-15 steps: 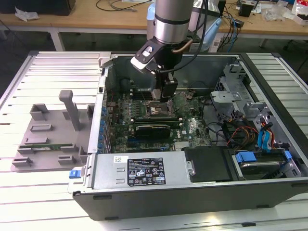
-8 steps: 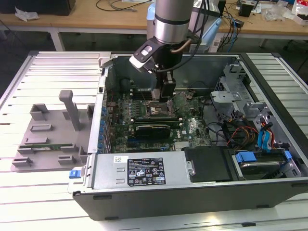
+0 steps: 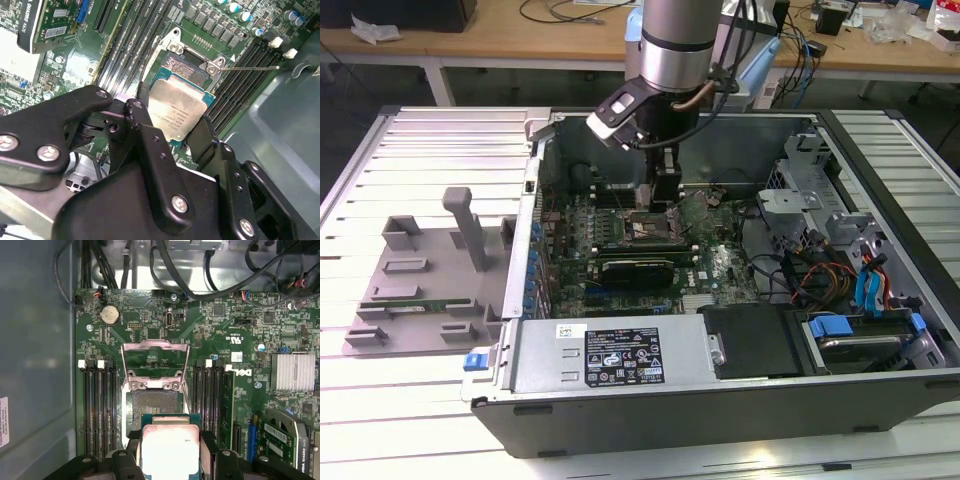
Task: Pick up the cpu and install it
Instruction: 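Place the cpu into insertion slot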
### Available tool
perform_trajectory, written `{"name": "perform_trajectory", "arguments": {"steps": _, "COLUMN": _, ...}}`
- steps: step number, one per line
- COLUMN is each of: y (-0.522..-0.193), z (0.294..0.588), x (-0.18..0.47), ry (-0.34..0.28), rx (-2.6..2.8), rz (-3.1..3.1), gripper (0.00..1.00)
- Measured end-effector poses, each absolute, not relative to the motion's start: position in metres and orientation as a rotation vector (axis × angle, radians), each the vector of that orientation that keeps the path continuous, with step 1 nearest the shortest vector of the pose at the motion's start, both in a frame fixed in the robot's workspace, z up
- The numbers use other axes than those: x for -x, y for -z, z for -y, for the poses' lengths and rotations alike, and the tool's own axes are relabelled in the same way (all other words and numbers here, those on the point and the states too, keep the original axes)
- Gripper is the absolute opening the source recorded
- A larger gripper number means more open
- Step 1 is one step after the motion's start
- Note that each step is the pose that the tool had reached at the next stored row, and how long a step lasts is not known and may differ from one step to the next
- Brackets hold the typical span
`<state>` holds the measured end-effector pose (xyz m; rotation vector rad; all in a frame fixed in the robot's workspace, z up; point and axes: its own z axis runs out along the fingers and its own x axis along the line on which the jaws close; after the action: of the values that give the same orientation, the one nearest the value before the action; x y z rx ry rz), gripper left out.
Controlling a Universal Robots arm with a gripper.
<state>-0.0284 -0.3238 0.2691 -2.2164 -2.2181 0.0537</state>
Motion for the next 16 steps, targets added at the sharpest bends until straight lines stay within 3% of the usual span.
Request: {"name": "perform_trajectory", "arguments": {"steps": 16, "y": -0.2690, "z": 0.3237, "x": 0.0285, "ry": -0.054, "rx": 2.238, "rz": 2.196, "gripper": 0.55}}
